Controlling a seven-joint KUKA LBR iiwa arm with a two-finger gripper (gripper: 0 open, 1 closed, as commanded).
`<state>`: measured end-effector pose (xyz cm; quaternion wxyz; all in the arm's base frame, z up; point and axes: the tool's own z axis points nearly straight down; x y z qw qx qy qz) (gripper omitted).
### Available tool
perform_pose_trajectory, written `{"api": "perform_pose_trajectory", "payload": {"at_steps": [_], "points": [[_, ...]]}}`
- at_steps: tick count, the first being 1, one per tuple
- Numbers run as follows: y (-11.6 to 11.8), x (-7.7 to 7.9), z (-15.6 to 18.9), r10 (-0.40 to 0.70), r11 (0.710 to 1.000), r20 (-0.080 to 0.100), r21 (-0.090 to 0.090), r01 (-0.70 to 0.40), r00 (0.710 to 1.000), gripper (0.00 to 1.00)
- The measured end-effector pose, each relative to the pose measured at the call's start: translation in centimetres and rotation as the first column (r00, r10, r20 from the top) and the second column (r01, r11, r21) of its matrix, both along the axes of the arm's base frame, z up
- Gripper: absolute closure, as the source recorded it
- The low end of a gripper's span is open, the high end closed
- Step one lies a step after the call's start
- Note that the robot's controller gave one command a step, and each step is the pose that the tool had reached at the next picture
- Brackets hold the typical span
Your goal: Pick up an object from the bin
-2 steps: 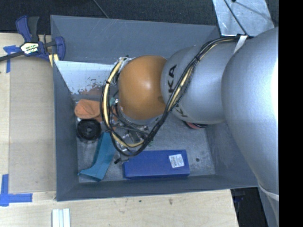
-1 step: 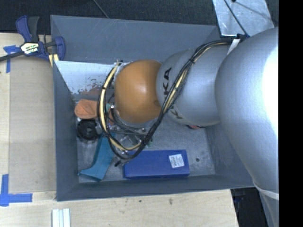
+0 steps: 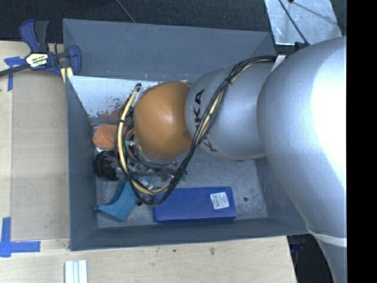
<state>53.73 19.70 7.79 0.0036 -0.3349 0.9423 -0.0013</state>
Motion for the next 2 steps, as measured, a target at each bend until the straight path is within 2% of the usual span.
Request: {"api": "perform_pose_trajectory", "payload": {"at_steps": [1, 2], "points": [[0.0, 0.0, 0.0, -0.001, 1.0, 0.0, 0.0, 0.001, 1.0, 1.0], [1.3, -5.5, 14.7, 0.041, 0.999, -0.01, -0.001, -0.041, 0.999, 1.0]]}}
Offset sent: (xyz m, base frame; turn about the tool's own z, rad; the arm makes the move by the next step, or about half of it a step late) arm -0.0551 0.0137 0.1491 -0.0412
